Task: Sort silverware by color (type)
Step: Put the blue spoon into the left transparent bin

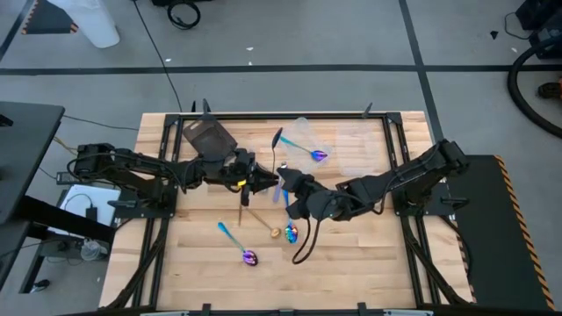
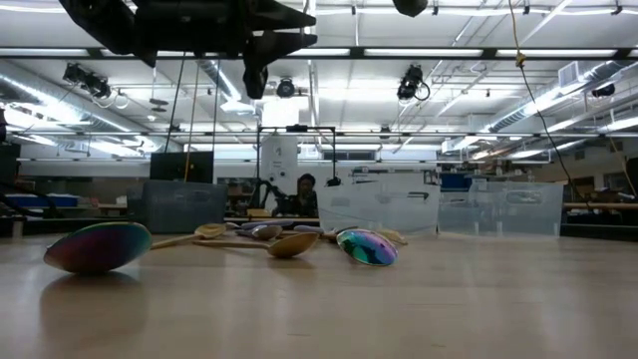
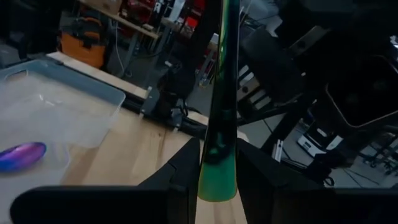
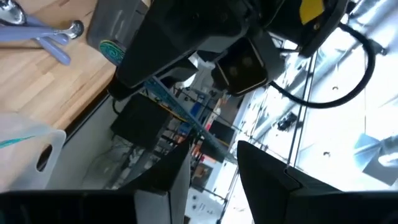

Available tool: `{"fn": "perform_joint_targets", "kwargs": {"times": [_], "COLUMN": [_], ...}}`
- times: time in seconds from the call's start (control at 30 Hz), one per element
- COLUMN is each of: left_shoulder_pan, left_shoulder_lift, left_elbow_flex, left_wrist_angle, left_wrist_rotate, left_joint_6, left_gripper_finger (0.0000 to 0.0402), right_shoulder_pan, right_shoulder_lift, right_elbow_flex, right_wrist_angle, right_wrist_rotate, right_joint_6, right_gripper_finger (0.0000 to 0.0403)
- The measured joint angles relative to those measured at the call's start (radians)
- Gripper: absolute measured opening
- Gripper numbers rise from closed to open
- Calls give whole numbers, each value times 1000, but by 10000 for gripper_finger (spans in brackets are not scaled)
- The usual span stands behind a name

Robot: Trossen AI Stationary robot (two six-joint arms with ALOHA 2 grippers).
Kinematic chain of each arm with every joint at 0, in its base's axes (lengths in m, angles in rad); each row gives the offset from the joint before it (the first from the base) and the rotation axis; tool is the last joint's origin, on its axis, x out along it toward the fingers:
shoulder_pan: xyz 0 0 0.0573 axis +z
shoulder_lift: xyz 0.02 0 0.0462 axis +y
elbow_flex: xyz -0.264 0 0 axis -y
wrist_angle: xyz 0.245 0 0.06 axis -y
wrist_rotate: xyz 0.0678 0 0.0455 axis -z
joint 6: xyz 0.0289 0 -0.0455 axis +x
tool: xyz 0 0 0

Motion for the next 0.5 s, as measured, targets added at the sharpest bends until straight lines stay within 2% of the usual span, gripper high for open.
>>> {"fn": "perform_joint_targets", "kwargs": {"times": [0.17, 0.5], "left_shoulder_pan": [0, 0], "left_shoulder_lift": [0, 0], "left_elbow_flex": [0, 0], "left_wrist_angle": [-16, -186], "left_wrist_rotate": [0, 0], "left_joint_6": [-35, -75], "left_gripper_finger": [89, 89], "right_shoulder_pan": [-13, -78], "right_shoulder_lift": [0, 3], "right_elbow_flex": [0, 0], "right_wrist_angle": [-6, -107], "right_wrist_rotate": [-13, -152], "right_joint_6": [-25, -14], "right_gripper_finger": [142, 142]}}
